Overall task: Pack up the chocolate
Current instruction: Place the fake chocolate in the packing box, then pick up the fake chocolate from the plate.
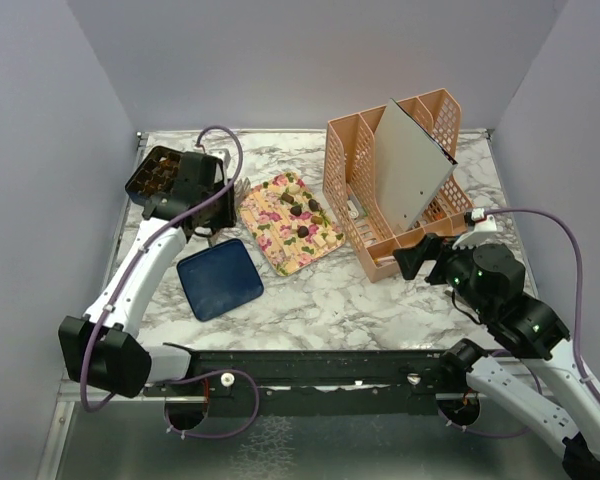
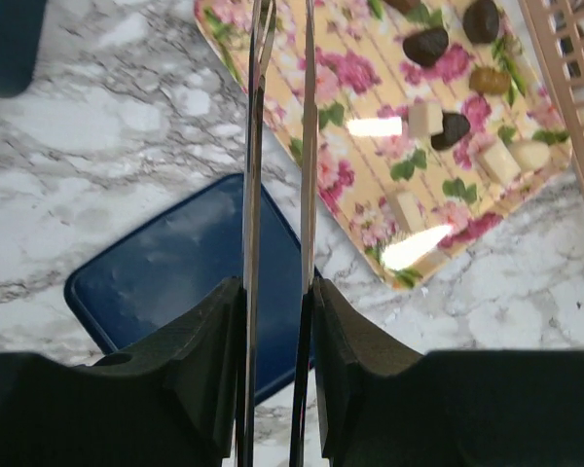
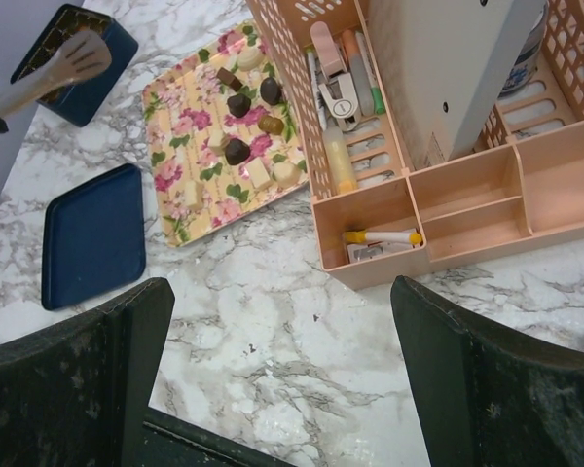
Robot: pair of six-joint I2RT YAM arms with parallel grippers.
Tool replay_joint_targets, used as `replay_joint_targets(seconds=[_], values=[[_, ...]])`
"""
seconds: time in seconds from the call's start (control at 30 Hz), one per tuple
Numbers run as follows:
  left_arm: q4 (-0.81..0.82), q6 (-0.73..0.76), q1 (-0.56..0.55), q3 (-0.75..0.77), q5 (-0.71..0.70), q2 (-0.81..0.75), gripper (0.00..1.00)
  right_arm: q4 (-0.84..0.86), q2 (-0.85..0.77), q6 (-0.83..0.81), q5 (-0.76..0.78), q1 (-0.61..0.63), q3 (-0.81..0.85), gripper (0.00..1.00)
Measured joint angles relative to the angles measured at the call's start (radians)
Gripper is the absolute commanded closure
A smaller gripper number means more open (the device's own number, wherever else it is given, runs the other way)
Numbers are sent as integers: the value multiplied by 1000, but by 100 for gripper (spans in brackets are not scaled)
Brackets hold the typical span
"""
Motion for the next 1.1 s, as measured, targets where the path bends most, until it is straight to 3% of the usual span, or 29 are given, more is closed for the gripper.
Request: replay_joint_targets(seconds=[0.43, 0.83, 1.1], values=[[-61, -130, -309, -150, -88, -97, 63, -23, 14, 0, 30, 0, 27, 2], [-116, -243, -581, -126, -296, 24, 59, -23, 38, -15, 35, 0, 31, 2], [-153, -268, -659, -80, -378, 90, 57, -23, 40, -19, 42, 0, 34, 2]])
